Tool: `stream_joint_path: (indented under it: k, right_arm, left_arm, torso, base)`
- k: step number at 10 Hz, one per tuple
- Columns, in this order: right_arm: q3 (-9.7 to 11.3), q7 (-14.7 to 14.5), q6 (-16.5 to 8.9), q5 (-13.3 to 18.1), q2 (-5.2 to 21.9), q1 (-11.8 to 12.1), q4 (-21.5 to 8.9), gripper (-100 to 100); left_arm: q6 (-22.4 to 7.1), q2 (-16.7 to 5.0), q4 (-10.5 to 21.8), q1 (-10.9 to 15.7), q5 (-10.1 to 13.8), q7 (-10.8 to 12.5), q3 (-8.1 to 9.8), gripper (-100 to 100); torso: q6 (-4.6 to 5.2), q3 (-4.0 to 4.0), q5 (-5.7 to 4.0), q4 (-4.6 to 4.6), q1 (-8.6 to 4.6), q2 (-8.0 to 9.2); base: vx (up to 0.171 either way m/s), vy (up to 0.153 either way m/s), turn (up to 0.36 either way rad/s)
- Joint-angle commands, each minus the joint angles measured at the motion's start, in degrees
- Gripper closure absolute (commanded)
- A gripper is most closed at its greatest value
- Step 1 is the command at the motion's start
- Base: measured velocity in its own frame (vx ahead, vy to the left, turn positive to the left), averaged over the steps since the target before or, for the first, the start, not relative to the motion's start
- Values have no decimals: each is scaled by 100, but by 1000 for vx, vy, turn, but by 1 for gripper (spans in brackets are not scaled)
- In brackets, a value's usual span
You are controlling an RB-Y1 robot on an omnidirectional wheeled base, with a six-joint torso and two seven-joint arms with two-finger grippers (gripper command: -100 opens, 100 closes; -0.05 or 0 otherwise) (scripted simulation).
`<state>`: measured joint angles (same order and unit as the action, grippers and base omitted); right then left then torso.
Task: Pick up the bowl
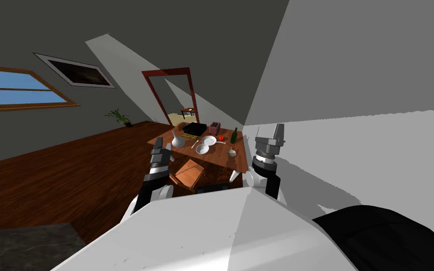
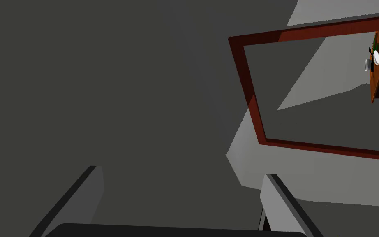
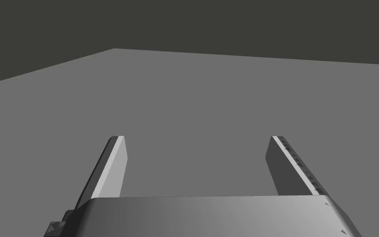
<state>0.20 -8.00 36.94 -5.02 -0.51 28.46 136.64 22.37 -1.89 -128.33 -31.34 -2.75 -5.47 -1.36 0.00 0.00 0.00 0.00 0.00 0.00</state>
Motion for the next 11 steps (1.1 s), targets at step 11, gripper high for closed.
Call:
stream_joint_path:
  k: [11]
  right_arm:
    - [0, 0, 0, 0, 0, -1, 0, 0]
  left_arm:
    - [-1315, -703, 540, -378, 666, 604, 782, -100]
  torso:
    - [2, 3, 1, 1, 6, 5]
  base:
    - [-11, 8, -251]
